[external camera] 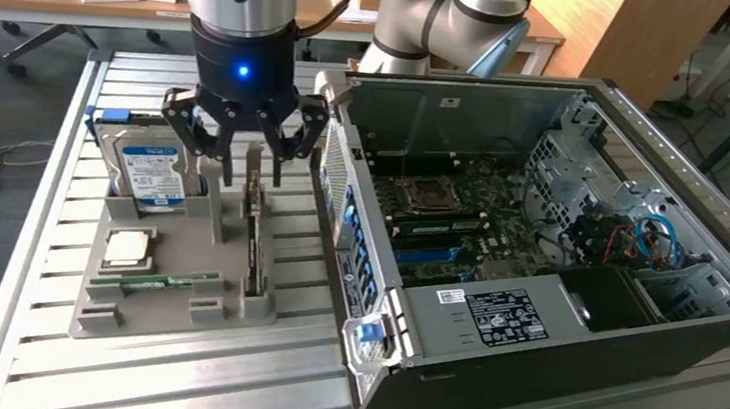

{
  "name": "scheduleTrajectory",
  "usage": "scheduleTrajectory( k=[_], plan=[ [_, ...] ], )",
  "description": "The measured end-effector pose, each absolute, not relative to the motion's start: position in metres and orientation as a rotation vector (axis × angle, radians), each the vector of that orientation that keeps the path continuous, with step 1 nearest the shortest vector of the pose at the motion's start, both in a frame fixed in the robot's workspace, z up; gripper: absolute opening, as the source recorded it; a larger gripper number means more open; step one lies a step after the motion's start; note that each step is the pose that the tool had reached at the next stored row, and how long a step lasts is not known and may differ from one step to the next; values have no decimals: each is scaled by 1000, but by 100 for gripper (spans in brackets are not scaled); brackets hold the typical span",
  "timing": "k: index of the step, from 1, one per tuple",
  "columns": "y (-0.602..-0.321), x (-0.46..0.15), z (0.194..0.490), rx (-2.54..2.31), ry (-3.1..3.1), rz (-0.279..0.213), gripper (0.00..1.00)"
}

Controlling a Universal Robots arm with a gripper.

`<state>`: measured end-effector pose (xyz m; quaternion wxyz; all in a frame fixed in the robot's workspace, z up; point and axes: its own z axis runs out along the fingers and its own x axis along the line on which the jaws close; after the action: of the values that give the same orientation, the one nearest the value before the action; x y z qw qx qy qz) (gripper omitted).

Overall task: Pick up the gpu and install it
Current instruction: 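Pick up the gpu and move the gpu toward the slot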

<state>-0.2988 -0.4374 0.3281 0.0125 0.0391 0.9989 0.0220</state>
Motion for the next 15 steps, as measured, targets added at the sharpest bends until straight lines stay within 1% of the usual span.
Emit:
scheduleTrajectory(
  k=[15],
  plan=[
    [-437,-299,313,122,3113,69,53]
  ],
)
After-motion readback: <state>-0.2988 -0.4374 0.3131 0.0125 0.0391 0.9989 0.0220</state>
